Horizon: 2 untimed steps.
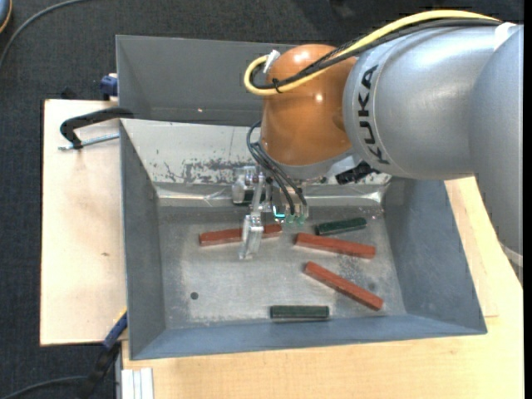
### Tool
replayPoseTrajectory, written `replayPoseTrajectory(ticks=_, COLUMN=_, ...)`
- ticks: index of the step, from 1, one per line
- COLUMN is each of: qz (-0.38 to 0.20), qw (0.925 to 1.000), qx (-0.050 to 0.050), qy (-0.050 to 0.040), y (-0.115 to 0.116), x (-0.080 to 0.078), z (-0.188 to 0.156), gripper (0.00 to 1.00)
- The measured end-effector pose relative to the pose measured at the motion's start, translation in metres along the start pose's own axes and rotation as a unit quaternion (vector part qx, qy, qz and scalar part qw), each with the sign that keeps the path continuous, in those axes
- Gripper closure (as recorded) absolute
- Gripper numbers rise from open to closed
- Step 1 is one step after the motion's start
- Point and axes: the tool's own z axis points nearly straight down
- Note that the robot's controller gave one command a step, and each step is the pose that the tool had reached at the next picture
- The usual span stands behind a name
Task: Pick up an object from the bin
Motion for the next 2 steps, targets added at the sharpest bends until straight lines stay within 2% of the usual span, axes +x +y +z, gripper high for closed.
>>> replayPoseTrajectory(ticks=1, qz=-0.07, qw=0.9976, qx=0.001, qy=-0.0029, y=-0.024, x=-0.004, z=0.015, gripper=0.0)
replayPoseTrajectory(ticks=2, qz=-0.072, qw=0.9974, qx=0.0, qy=-0.0008, y=-0.024, x=-0.028, z=0.109, gripper=0.0)
